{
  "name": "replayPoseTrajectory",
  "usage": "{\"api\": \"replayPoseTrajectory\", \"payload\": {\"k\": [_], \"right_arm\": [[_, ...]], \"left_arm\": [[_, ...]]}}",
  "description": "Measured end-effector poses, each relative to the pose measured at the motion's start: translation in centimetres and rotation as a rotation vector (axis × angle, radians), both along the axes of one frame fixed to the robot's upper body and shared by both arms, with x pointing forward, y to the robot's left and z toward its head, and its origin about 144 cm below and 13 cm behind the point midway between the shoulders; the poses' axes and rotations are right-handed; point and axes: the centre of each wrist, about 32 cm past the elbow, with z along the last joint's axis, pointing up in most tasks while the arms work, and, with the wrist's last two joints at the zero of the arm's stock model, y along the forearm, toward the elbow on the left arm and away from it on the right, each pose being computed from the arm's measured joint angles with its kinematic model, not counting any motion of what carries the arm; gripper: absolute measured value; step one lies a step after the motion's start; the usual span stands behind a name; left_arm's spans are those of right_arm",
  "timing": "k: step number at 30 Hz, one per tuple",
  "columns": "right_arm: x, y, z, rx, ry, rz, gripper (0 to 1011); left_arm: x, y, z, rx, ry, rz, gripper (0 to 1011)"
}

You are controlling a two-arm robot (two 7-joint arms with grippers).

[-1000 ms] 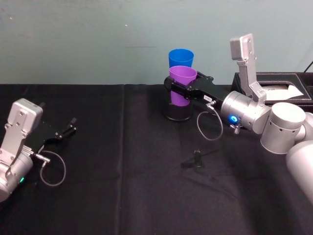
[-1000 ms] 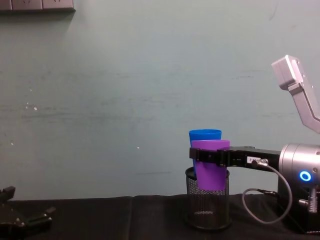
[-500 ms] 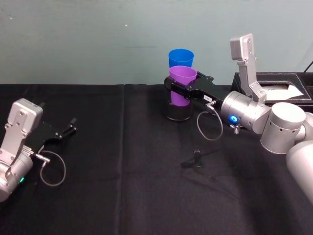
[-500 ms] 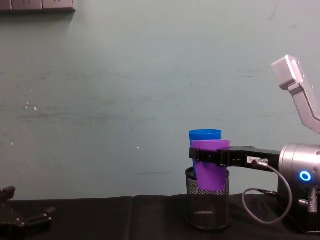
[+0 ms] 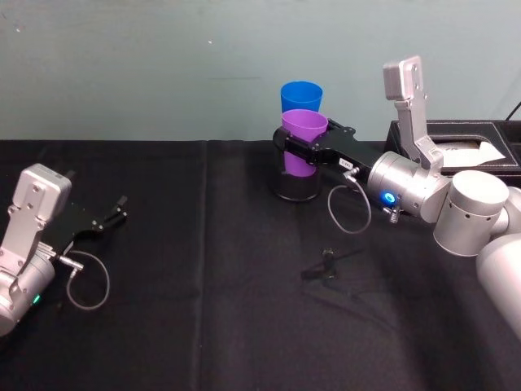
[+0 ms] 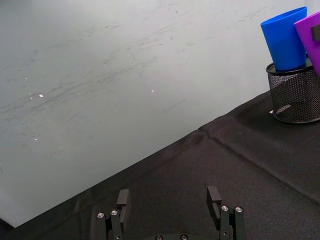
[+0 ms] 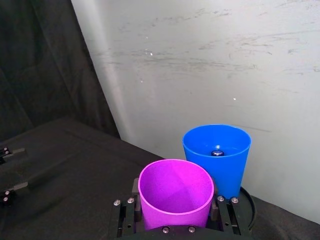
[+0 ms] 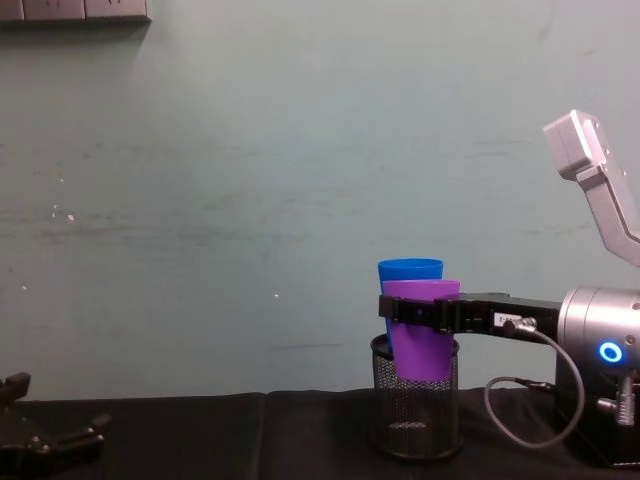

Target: Pick up one cup with a gripper and tap it against the other cup.

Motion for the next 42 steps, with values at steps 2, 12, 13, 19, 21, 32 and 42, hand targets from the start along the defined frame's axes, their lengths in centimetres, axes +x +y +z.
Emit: {"api": "replayPoseTrajectory", "payload": {"k": [2,12,13,19,21,32,42], "right_arm": [[0.00,0.00,0.00,0.000,0.000,0.000,733],[0.00,0.00,0.00,0.000,0.000,0.000,734],[0.00,0.00,0.00,0.000,0.000,0.000,734],[0.00,0.00,0.00,0.000,0.000,0.000,733],[0.00,0.00,0.00,0.000,0.000,0.000,734],[0.00,0.00,0.00,0.000,0.000,0.000,734],[0.00,0.00,0.00,0.000,0.000,0.000,734]], "left_arm": [[0.00,0.00,0.00,0.000,0.000,0.000,1000],[0.00,0.00,0.00,0.000,0.000,0.000,1000],[0.00,0.00,0.00,0.000,0.000,0.000,1000],[0.00,0.00,0.00,0.000,0.000,0.000,1000],[0.00,0.00,0.00,0.000,0.000,0.000,1000],[0.00,0.00,0.00,0.000,0.000,0.000,1000],[0.00,0.00,0.00,0.000,0.000,0.000,1000]]}}
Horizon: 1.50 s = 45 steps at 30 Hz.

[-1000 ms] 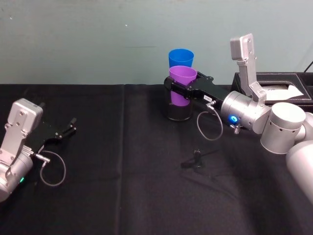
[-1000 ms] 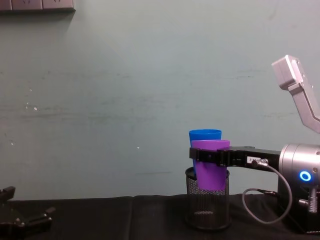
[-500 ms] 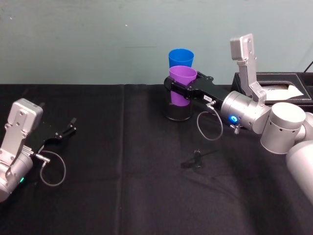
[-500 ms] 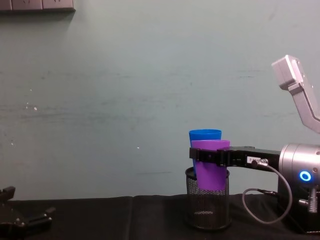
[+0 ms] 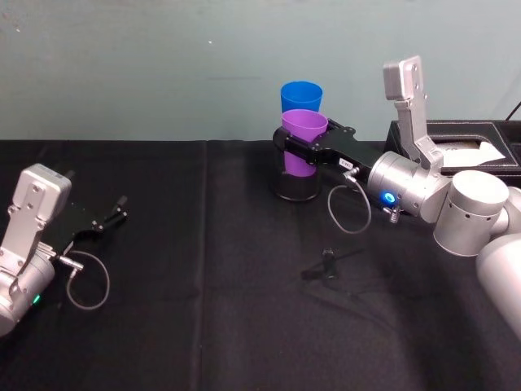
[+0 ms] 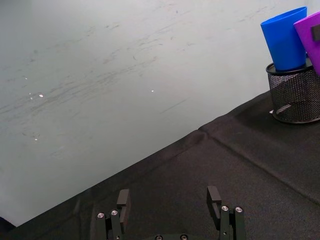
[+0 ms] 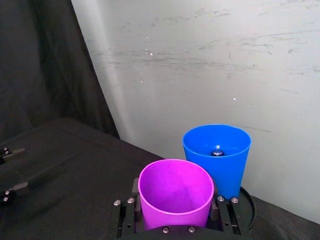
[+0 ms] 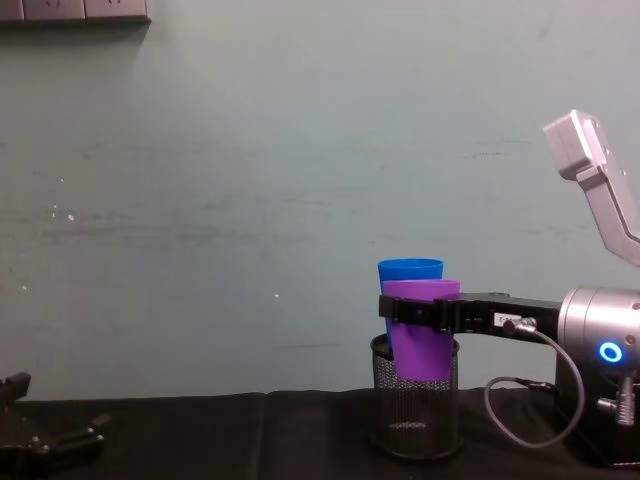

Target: Pick up one cup with a gripper and tap it against the other cup.

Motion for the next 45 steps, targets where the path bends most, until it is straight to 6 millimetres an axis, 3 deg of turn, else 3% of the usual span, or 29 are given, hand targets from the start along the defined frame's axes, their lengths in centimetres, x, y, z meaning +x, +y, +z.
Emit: {"api": "replayPoseTrajectory", "payload": {"k": [35,45], "right_arm": [[-0.1,0.0,0.0,-0.001,-0.002,0.002,733],[-4.9,-0.6,-1.3,-0.054,-0.020,0.056,733]], "left_arm": [[0.0,0.0,0.0,0.000,0.000,0.000,1000],[0.0,0.0,0.0,0.000,0.000,0.000,1000]]}}
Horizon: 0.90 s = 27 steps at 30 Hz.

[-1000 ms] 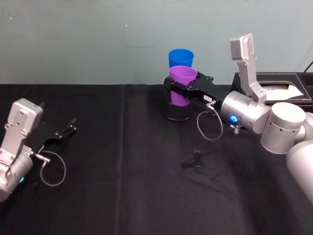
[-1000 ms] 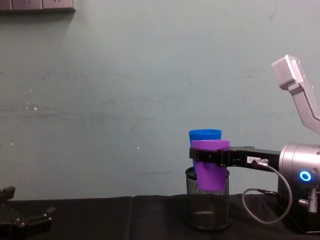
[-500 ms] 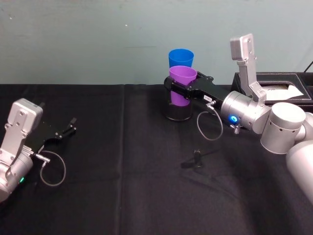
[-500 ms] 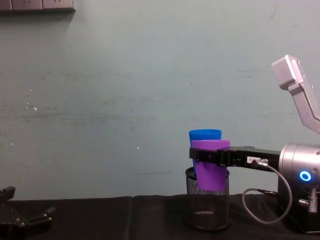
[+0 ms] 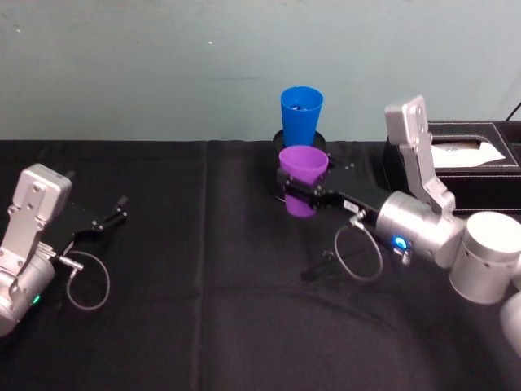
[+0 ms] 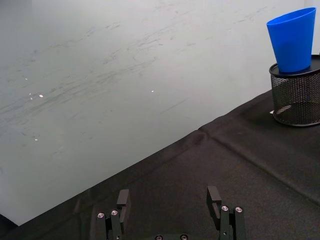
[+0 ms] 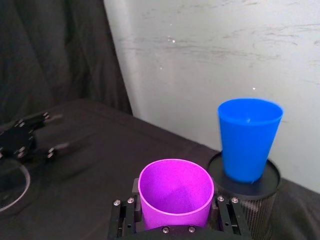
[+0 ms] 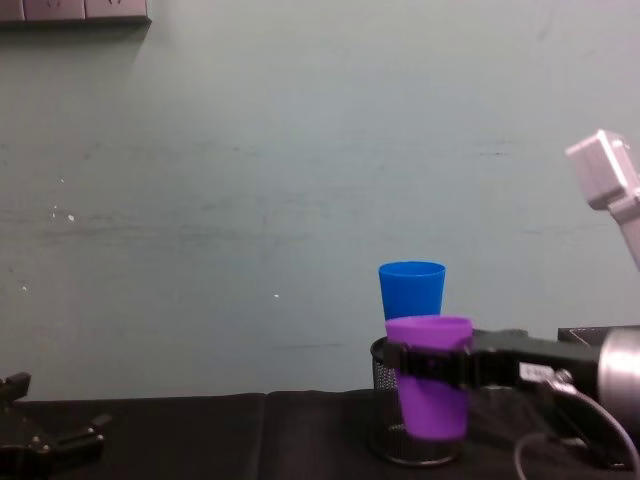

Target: Pick up one cup with a gripper and tap it against the other cup.

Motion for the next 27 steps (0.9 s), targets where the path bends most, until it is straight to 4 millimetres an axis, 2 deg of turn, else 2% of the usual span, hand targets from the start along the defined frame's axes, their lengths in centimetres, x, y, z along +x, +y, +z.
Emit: {"api": "replayPoseTrajectory", "payload": {"k": [4,9,14,19,27], "right_arm": [[-2.6,-0.3,-0.7,-0.024,-0.031,0.009,734],[-4.7,-0.4,-1.9,-0.052,-0.122,0.011,734],[-6.4,-0.4,-4.5,-0.027,-0.245,-0.005,734],[-7.2,-0.7,-6.5,-0.004,-0.321,-0.025,733],[-6.9,-0.8,-7.3,-0.015,-0.262,-0.017,734]], "left_arm": [[0.0,0.0,0.0,0.000,0.000,0.000,1000],[0.0,0.0,0.0,0.000,0.000,0.000,1000],[0.0,0.0,0.0,0.000,0.000,0.000,1000],[0.0,0.0,0.0,0.000,0.000,0.000,1000],[0.0,0.0,0.0,0.000,0.000,0.000,1000]]}}
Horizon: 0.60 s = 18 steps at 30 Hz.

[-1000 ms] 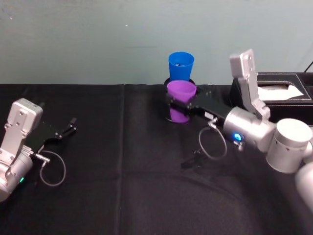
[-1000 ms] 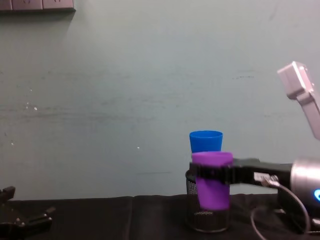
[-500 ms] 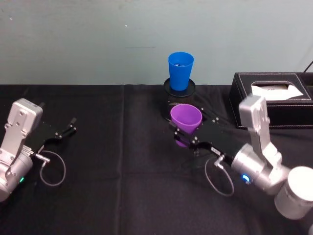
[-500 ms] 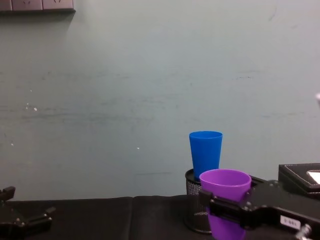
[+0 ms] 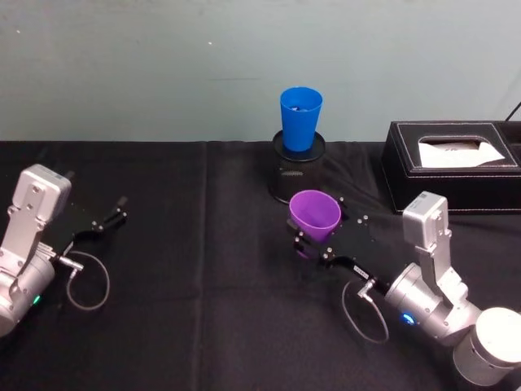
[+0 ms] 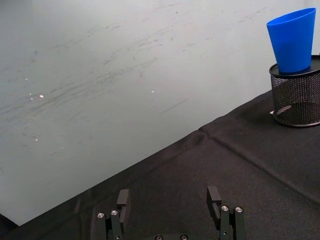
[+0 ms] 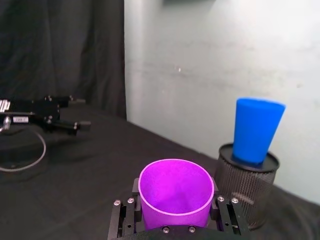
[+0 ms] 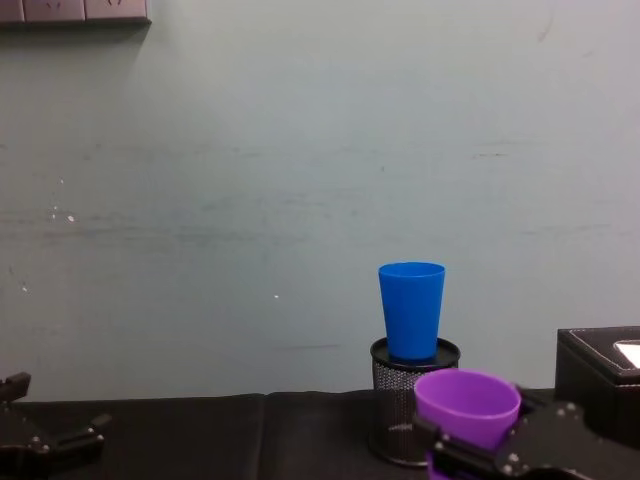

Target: Pick up one cup with a gripper and tap it against the other cup.

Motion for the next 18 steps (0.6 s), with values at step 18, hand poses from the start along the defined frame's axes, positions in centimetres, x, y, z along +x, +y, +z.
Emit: {"api": "replayPoseTrajectory", "payload": {"k": [18], "right_arm": [[1.5,0.3,-0.7,-0.020,0.113,0.025,734]], "left_arm": [[0.0,0.0,0.0,0.000,0.000,0.000,1000]]}}
